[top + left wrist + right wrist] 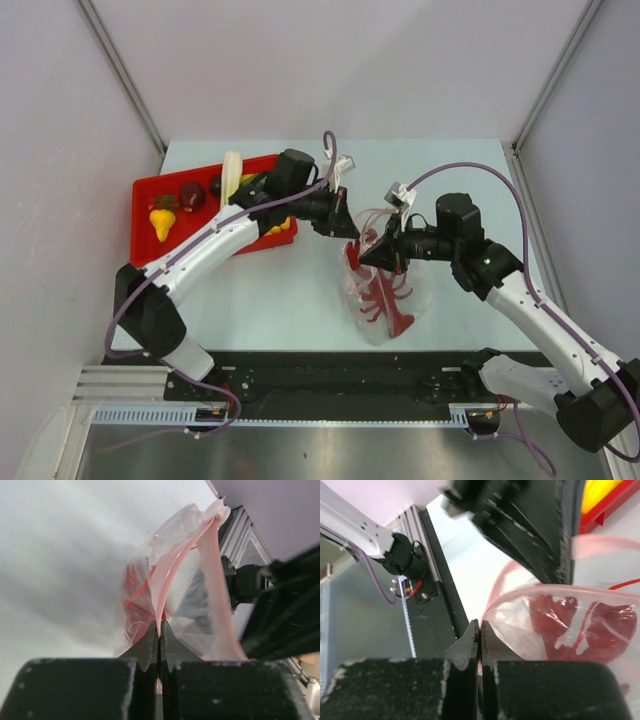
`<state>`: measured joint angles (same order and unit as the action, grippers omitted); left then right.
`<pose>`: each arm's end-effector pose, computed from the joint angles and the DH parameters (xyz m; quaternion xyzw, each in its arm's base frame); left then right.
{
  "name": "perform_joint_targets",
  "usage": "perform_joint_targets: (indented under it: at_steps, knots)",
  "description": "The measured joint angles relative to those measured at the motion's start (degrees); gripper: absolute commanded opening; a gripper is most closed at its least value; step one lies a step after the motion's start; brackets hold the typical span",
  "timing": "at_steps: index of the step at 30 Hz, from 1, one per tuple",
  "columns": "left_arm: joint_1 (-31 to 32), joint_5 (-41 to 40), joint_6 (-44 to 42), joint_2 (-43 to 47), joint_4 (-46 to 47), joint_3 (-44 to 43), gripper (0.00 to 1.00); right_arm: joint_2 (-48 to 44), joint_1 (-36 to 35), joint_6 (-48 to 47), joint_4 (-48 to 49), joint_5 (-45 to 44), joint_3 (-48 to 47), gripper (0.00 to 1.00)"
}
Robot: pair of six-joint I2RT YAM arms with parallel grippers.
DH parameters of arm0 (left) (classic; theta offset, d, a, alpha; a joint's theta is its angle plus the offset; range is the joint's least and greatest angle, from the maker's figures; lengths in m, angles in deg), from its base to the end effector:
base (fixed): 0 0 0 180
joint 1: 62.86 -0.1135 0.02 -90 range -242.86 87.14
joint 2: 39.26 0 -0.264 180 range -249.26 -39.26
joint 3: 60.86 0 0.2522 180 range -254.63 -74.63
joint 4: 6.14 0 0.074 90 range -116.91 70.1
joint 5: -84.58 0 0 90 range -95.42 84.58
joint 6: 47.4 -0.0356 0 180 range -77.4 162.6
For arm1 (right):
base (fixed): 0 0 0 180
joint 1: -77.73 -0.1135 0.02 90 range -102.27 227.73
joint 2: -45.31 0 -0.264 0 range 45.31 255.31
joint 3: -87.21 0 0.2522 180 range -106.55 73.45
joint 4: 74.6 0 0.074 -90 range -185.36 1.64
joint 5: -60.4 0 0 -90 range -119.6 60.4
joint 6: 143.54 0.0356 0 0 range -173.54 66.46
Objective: Place the food in the zip-top bag and seal the zipper
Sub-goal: Adjust the zipper food storage bag at the center of the board.
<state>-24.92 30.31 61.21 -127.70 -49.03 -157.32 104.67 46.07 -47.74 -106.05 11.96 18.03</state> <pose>0.2609 -0.2297 0.3538 0.2816 0.8079 -0.4481 0.2591 0.1813 0.1395 0.3466 -0.3673 0.7092 0.4466 0.4033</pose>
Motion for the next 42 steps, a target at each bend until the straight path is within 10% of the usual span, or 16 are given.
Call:
perform_joint_targets:
  at_steps: [17, 26, 34, 37, 38, 42]
  knots:
    - [2.4, 5.53, 4.85, 2.82, -12.57, -2.95, 0.0, 1.86, 4.04, 8.68, -7.15, -0.92, -5.42, 0.0]
    - [1.25, -13.05, 11.96, -11.19, -16.7, -20.09, 0.08, 21.22, 19.87, 9.6, -9.11, 2.45, -8.15, 0.0]
    - [-6.49, -10.97, 9.66, -23.17, -10.88, -23.3, 0.2, 23.85, 17.9, 9.55, -7.5, 6.93, -20.37, 0.0]
    - [-7.69, -8.52, 6.86, -24.85, -9.84, -19.1, 0.37, 24.55, 17.03, 9.49, -7.43, 7.17, -20.46, 0.0]
    - [-7.74, -7.82, 6.14, -24.57, -9.22, -17.64, 0.6, 25.03, 17.18, 9.57, -7.48, 7.19, -20.46, 0.0]
    - [-9.07, -6.03, 3.54, -19.28, -6.12, -9.86, 0.93, 25.83, 18.18, 10.21, -7.93, 6.91, -20.39, 0.0]
